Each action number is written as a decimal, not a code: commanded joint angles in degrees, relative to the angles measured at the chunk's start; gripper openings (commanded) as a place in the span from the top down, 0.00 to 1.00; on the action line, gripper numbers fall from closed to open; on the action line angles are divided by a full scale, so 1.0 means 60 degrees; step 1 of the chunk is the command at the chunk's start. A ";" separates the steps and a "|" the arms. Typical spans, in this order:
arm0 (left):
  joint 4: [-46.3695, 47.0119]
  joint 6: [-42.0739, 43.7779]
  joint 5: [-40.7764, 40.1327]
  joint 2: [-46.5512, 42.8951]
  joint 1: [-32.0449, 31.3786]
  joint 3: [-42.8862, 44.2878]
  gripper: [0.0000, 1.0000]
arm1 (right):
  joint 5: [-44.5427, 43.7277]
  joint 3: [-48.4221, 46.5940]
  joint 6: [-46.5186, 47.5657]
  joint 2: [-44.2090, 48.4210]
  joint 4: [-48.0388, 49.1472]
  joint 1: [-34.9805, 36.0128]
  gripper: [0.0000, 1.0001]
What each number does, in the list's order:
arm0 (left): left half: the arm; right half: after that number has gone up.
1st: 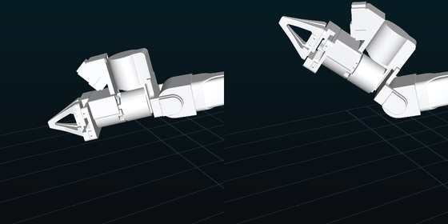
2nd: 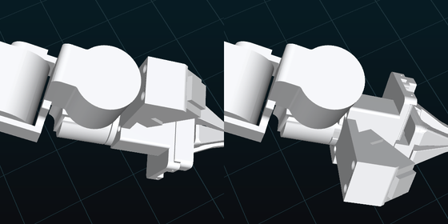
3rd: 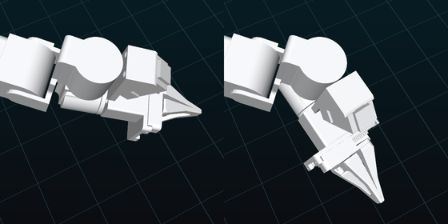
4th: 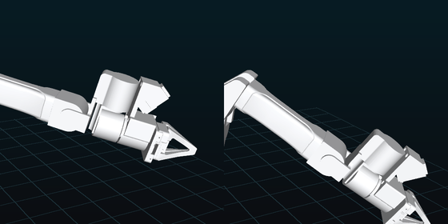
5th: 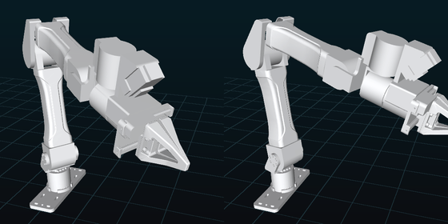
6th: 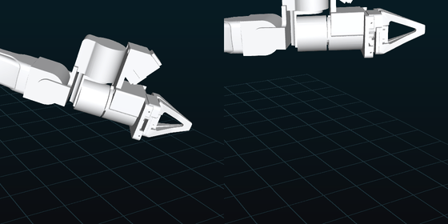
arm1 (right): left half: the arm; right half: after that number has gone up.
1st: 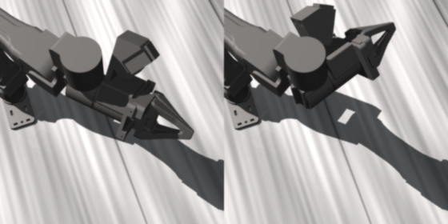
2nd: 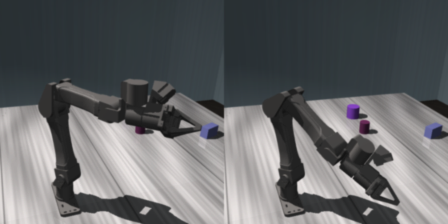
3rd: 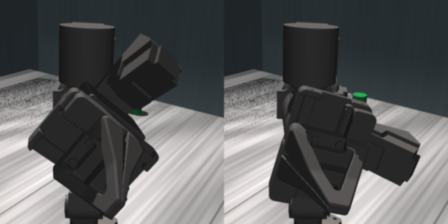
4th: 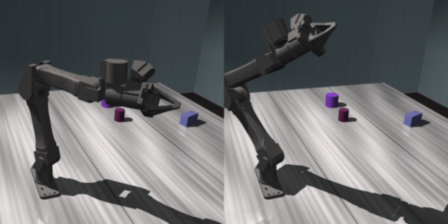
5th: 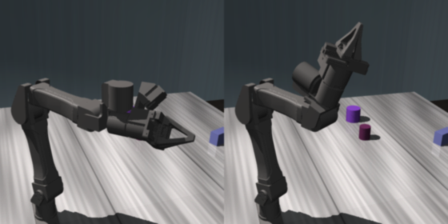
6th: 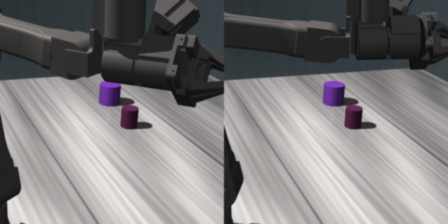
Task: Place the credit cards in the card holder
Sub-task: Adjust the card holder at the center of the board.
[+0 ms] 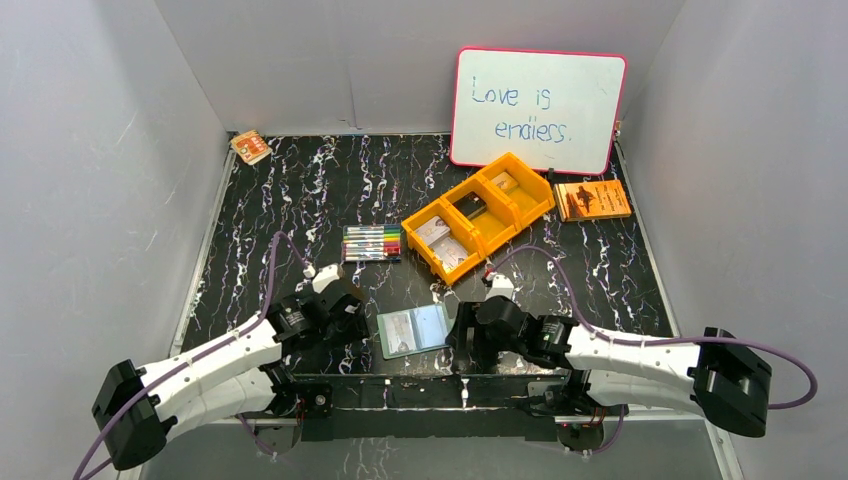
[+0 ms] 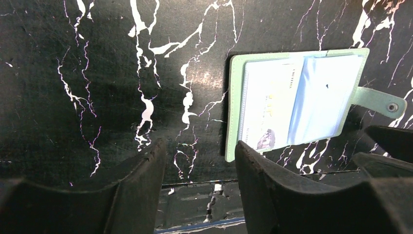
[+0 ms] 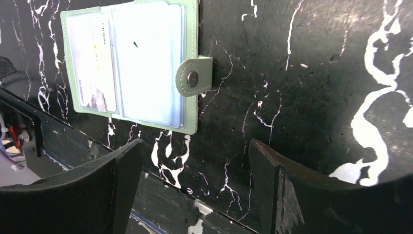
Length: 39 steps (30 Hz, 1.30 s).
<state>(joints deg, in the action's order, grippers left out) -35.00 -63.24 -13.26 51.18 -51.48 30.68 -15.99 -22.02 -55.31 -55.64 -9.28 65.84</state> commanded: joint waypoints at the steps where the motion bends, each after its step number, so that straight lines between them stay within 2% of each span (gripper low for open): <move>1: -0.0329 -0.0105 -0.0354 -0.0276 -0.0003 0.0253 0.46 | 0.0511 0.0209 -0.0600 -0.0200 0.1833 -0.0088 0.14; 9: -0.0421 -0.0156 -0.0310 -0.0319 -0.0004 0.0289 0.44 | 0.0954 0.0304 -0.1309 -0.1480 0.3292 -0.0090 0.20; 16: -0.0470 -0.0167 -0.0365 -0.0381 -0.0012 0.0288 0.44 | 0.1854 -0.0530 -0.0910 -0.2788 0.3913 -0.0090 0.24; 20: -0.0638 -0.0151 -0.0539 -0.0413 -0.0003 0.0420 0.44 | 0.1303 -0.0933 -0.0896 -0.2119 0.2610 -0.0090 0.24; 25: -0.1103 -0.0074 -0.1064 -0.0465 -0.0015 0.0882 0.44 | -0.1188 -0.1893 -0.1010 0.0157 -0.0532 -0.0188 0.21; 28: -0.1221 -0.0011 -0.1329 -0.0462 -0.0013 0.1095 0.43 | -0.1517 -0.2710 -0.0413 0.0678 -0.1097 -0.0954 0.21; 33: -0.1138 0.0046 -0.1603 -0.0126 -0.0007 0.1288 0.41 | 0.0078 -0.3944 0.0008 -0.0574 -0.0709 -0.3569 0.21; 39: -0.1203 -0.0117 -0.1672 0.0579 -0.0002 0.1586 0.41 | 0.0362 -0.4638 -0.0273 -0.2607 0.0877 -0.4452 0.30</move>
<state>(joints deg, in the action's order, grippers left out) -40.58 -63.48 -20.47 52.88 -51.48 37.78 -15.92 -47.13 -56.47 -66.04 -9.87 40.86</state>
